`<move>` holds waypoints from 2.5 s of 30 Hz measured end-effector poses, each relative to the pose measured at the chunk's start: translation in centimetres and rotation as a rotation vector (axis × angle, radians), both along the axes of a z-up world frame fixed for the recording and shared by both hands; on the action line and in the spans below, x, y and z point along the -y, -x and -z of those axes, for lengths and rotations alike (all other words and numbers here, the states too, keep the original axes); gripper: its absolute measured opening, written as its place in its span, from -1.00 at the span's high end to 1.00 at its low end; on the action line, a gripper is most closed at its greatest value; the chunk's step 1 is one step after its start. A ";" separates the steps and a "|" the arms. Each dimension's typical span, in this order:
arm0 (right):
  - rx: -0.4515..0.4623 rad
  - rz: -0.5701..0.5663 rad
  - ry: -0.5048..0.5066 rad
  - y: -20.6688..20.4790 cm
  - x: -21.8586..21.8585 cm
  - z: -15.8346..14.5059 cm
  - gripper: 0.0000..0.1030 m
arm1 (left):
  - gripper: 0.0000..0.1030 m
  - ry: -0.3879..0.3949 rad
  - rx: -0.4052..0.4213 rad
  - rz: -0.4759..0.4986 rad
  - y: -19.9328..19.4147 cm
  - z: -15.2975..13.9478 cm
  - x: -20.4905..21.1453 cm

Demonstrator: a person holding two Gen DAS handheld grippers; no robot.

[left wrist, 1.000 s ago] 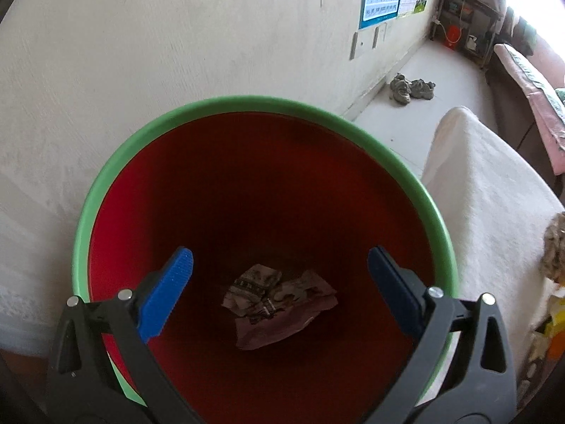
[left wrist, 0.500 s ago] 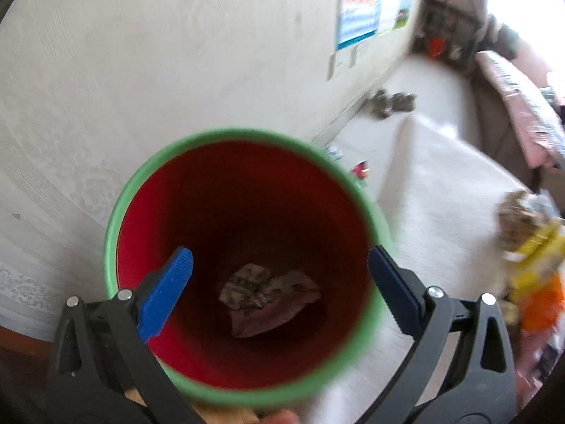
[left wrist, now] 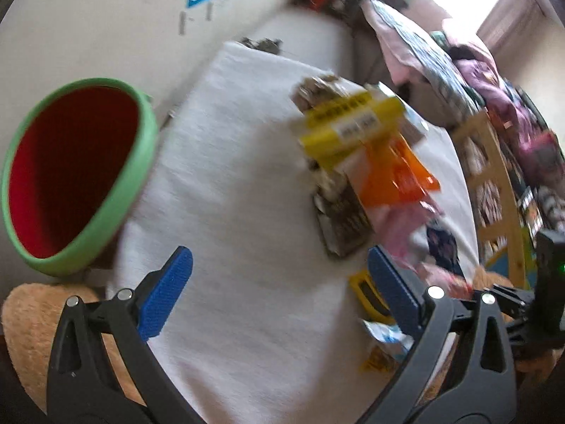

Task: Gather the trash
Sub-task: 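Return the left tool to the table and grasp the yellow candy wrapper, then lift the yellow wrapper with the left tool while the right tool grasps a pink strawberry carton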

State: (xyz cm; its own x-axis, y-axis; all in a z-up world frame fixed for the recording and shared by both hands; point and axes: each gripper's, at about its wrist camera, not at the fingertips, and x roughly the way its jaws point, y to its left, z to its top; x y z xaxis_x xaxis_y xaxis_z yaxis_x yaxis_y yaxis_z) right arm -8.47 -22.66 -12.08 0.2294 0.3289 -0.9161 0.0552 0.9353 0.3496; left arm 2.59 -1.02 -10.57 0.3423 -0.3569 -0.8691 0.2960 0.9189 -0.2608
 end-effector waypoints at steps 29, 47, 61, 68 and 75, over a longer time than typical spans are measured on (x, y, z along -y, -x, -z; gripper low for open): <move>0.177 0.210 0.024 -2.7 4.2 -2.3 -0.11 | 0.40 0.108 -0.304 0.230 2.7 5.2 7.4; 0.165 0.206 0.095 -3.1 6.5 -2.9 -0.23 | 0.12 0.114 -0.245 0.079 -0.2 3.9 1.5; 0.111 0.237 0.011 -2.9 7.1 -1.2 0.44 | 0.00 0.129 -0.273 0.073 0.4 4.5 2.1; 0.096 0.302 -0.063 -3.2 8.1 -0.5 -0.16 | 0.00 0.144 -0.297 0.059 0.2 5.0 1.9; 0.045 0.337 -0.083 -3.3 8.5 1.4 -0.22 | 0.01 0.134 -0.325 0.075 0.4 5.8 2.6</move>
State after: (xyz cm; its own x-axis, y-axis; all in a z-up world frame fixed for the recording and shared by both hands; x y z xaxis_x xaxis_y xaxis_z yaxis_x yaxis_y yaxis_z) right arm -5.19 -31.16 -13.45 0.3777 0.3010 -0.8756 0.3390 0.8351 0.4333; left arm 2.17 -3.64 -16.38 0.0239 -0.4890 -0.8719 0.2431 0.8489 -0.4694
